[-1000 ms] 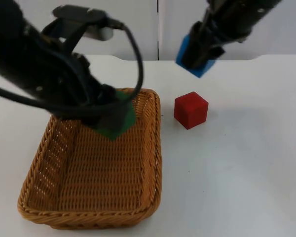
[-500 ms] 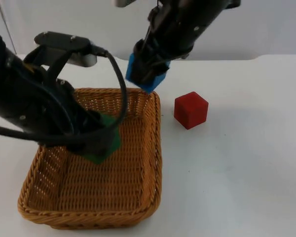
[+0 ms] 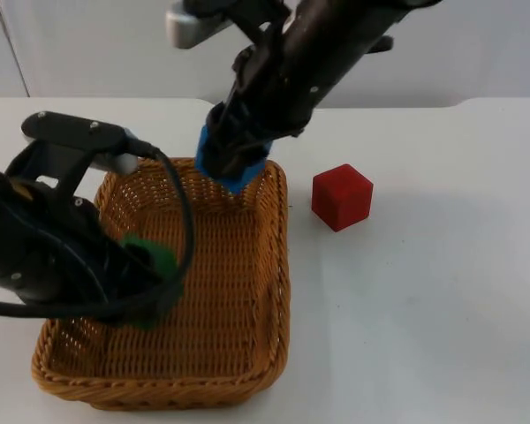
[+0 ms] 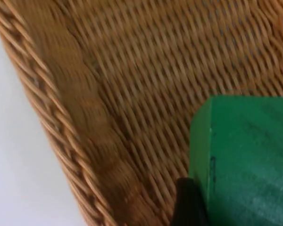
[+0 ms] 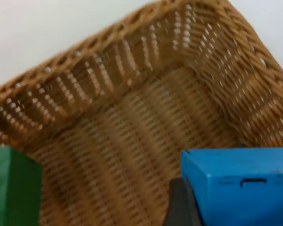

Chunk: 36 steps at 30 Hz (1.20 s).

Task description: Pick up one cube with each hand and place exactly two cubes into the same basket, leaving the remaining cube outside.

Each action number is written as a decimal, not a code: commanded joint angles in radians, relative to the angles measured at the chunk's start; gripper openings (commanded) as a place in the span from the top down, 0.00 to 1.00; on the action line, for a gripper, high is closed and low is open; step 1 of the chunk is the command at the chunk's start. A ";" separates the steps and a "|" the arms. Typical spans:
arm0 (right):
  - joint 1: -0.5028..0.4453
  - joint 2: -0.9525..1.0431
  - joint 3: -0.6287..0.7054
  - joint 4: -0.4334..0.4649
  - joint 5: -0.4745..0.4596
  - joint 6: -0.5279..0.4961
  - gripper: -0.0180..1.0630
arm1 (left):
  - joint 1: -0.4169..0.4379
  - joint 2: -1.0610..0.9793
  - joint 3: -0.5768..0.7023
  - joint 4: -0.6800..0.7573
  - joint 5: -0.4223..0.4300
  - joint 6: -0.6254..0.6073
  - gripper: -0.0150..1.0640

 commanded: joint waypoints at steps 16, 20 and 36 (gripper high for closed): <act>0.044 0.102 -0.007 0.012 -0.195 0.003 0.98 | 0.004 -0.008 0.008 -0.010 -0.082 -0.012 0.99; 0.044 0.129 -0.007 0.012 -0.222 0.003 0.98 | 0.004 0.009 0.008 -0.005 -0.104 -0.012 0.99; 0.044 0.183 -0.007 0.015 -0.242 0.009 0.98 | 0.004 0.124 0.008 -0.003 -0.149 -0.012 0.99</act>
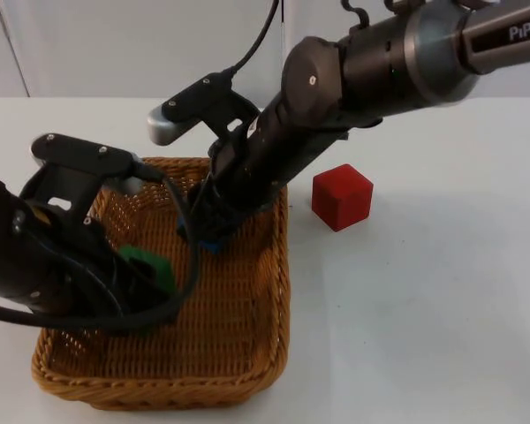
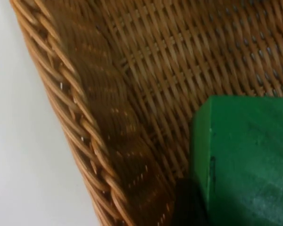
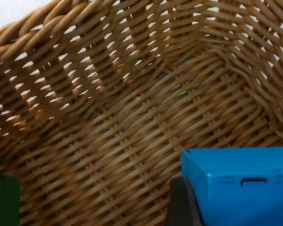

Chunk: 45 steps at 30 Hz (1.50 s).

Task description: Pick up one cube with each hand and place exactly two cubes into the same basket, leaving the remaining cube outside.

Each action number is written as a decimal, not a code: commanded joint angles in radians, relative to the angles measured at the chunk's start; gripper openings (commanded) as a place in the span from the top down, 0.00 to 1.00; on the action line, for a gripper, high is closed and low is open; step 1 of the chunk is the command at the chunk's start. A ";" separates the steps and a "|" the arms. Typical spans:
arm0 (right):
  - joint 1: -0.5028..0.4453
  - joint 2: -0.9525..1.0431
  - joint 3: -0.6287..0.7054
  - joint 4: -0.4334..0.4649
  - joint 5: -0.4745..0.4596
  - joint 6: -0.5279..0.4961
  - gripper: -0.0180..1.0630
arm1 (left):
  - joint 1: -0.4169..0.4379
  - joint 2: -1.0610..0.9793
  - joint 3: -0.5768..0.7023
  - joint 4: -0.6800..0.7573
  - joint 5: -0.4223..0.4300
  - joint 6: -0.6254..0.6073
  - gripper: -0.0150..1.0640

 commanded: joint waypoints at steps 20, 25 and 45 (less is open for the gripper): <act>0.005 -0.006 -0.007 0.008 -0.017 0.003 0.47 | 0.004 0.003 0.002 -0.003 -0.011 -0.009 0.20; 0.005 -0.026 -0.007 0.007 -0.023 0.003 0.39 | 0.004 -0.017 0.002 -0.003 -0.013 -0.009 0.12; 0.005 -0.439 -0.007 0.000 0.090 0.003 0.37 | 0.004 -0.493 0.002 0.006 0.052 -0.009 0.12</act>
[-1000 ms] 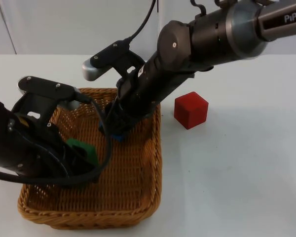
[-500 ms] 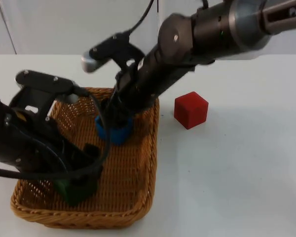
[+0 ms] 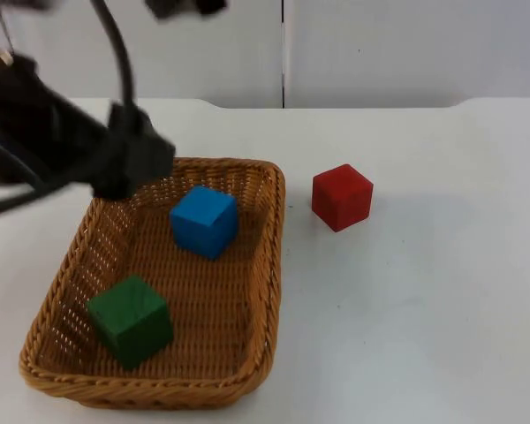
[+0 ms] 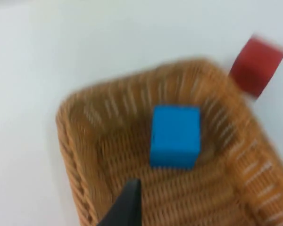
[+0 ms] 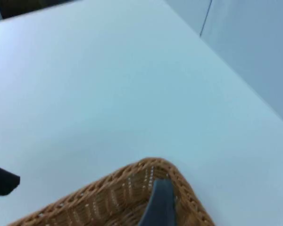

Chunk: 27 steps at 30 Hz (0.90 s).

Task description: Pick up one cube with each hand and place exactly two cubes into the same basket, leaving the remaining cube outside.

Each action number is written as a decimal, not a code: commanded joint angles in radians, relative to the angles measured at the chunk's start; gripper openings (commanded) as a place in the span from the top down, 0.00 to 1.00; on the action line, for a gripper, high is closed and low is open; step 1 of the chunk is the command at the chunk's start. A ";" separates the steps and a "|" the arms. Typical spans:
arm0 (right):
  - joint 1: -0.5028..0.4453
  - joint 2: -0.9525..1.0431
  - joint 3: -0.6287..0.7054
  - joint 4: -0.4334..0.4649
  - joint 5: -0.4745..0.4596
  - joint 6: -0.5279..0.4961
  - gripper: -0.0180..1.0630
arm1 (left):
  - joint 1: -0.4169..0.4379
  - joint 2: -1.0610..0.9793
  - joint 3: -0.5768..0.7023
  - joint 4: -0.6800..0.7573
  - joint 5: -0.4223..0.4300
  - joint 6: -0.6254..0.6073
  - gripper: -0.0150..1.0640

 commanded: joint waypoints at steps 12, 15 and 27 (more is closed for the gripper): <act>0.005 -0.179 -0.007 0.000 0.195 0.046 0.37 | 0.004 -0.396 0.002 0.073 0.112 -0.009 0.12; 0.005 -0.216 0.030 0.000 0.204 0.073 0.37 | 0.004 -0.475 0.002 0.073 0.159 -0.009 0.12; 0.005 -0.383 0.334 0.005 0.094 0.098 0.37 | 0.004 -0.580 0.002 0.109 0.319 -0.062 0.12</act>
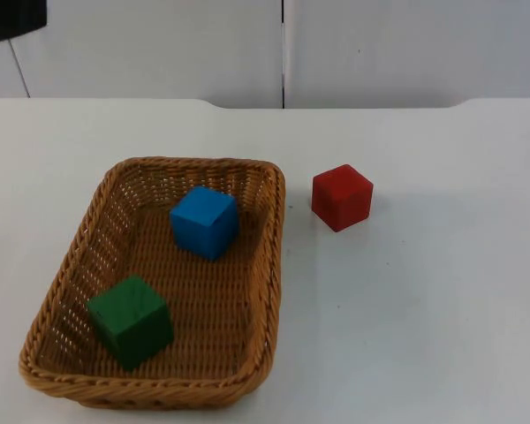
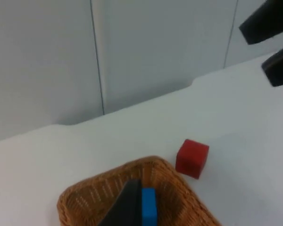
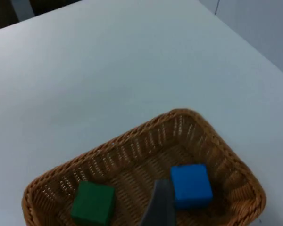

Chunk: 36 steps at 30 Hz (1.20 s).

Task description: Pick up one cube with each hand and place exactly two cubes into the same basket, leaving the remaining cube outside.

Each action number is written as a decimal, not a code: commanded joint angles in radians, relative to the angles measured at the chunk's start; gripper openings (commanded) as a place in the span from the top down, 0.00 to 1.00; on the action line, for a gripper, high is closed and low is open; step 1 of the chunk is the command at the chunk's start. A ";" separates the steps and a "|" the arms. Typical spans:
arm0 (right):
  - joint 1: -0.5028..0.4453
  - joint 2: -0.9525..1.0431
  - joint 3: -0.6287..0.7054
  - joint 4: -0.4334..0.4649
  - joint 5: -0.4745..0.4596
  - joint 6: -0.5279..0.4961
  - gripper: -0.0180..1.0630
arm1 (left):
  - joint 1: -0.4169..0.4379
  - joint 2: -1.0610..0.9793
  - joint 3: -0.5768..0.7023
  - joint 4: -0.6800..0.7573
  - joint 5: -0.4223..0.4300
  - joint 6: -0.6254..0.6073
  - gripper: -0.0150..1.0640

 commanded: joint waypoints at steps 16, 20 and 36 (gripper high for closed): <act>0.005 -0.287 0.315 0.009 -0.086 0.062 0.37 | 0.004 -0.248 0.002 0.097 0.246 -0.061 0.12; 0.005 -0.358 0.391 0.009 -0.122 0.062 0.37 | 0.004 -0.342 0.002 0.185 0.324 -0.159 0.12; 0.005 -0.612 0.568 0.009 -0.131 0.070 0.37 | 0.004 -0.625 0.002 0.360 0.570 -0.383 0.12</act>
